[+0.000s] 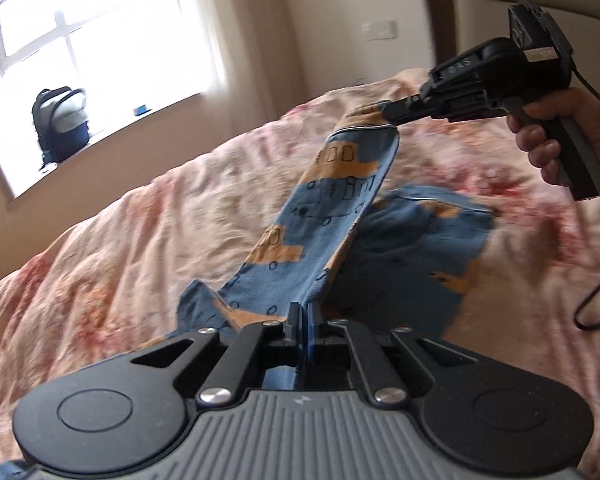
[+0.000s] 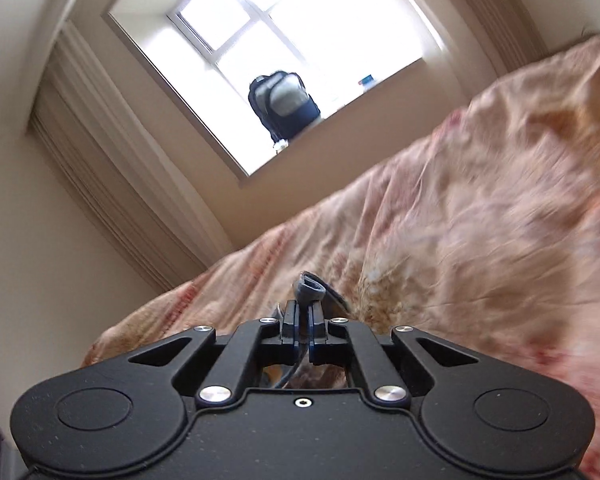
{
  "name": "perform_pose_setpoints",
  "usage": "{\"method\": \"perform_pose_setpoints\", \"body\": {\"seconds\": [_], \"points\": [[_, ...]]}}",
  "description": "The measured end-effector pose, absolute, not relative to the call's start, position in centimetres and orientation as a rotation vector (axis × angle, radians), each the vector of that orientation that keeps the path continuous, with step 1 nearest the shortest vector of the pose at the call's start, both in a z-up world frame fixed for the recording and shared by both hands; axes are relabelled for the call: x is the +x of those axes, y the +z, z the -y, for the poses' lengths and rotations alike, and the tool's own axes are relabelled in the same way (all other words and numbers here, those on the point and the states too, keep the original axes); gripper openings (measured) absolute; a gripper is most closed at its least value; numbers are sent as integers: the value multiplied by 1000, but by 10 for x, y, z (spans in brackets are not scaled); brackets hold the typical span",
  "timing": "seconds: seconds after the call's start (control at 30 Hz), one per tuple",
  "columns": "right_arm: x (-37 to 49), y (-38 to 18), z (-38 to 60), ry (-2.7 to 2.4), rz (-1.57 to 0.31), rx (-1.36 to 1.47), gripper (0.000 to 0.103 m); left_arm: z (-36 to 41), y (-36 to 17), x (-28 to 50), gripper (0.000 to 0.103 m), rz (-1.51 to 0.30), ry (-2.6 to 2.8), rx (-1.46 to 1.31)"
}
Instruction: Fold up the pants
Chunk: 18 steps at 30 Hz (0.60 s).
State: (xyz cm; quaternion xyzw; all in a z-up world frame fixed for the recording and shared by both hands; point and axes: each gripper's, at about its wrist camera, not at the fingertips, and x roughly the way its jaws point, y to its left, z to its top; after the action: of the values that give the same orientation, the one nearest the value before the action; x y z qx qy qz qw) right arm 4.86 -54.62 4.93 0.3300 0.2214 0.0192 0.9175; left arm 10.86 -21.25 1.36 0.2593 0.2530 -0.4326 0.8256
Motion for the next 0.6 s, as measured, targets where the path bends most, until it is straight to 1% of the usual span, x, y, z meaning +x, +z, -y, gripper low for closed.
{"method": "perform_pose_setpoints", "body": {"seconds": [0.1,0.23,0.33,0.43,0.6], "points": [[7,51,548,-12,-463,667,3,213,4,96,2,-536,-973,567],[-29,29,543,-99,-508,648,3,218,-17,84,2,-550,-999,606],[-37,11,529,-160,-543,551,3,221,-29,78,2,-542,-996,627],[-41,-7,524,-171,-534,577,3,218,-30,72,2,-525,-998,633],[-48,1,523,-188,-497,562,2,216,-30,73,2,-538,-990,641]]}}
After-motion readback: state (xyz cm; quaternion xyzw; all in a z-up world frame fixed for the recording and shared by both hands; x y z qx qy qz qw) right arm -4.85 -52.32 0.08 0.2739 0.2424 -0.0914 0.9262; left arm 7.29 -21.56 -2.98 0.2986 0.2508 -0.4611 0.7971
